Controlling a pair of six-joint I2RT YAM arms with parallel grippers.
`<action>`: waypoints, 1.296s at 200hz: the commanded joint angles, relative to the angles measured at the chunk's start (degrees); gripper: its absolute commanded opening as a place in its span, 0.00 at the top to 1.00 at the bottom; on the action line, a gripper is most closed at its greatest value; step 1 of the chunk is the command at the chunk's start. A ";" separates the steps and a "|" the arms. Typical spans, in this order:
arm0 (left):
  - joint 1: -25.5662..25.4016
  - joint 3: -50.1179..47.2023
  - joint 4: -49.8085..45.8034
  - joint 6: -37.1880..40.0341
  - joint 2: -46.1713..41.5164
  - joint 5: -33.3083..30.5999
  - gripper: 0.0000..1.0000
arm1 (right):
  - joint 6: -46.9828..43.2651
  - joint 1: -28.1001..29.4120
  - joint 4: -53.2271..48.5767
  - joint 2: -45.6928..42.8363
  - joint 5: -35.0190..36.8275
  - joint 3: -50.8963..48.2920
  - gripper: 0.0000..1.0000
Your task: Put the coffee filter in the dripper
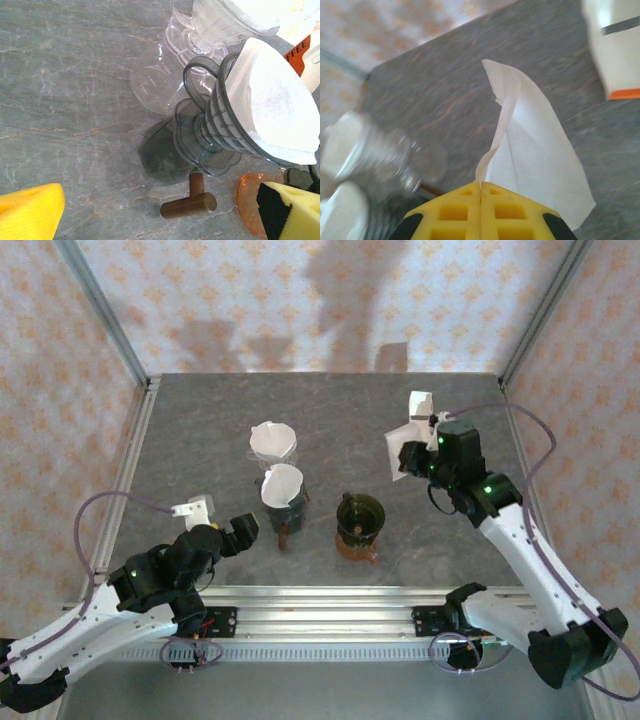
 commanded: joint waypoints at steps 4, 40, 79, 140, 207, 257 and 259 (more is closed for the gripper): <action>0.45 1.18 0.32 0.29 -0.63 -1.94 0.00 | -1.00 4.80 -8.90 -4.71 -3.44 1.45 1.00; 0.42 0.76 0.55 0.17 -0.75 -1.88 0.00 | -0.25 9.60 -18.41 -7.26 -6.50 3.96 1.00; 0.43 0.69 1.01 0.26 -0.56 -1.70 0.00 | -0.27 14.06 -27.43 -6.33 -4.80 9.43 1.00; 0.46 0.51 1.37 0.30 -0.56 -1.17 0.00 | -2.87 20.21 -38.52 2.44 0.80 18.24 1.00; 0.46 0.23 2.61 0.82 -0.04 -0.81 0.00 | -5.76 23.56 -42.41 10.93 2.27 23.50 1.00; 0.41 0.57 2.57 1.26 0.32 -0.19 0.00 | -6.36 24.05 -36.53 16.39 0.11 22.48 1.00; 0.38 0.62 2.52 1.29 0.32 -0.19 0.00 | -6.42 24.10 -36.38 16.58 -0.06 22.40 1.00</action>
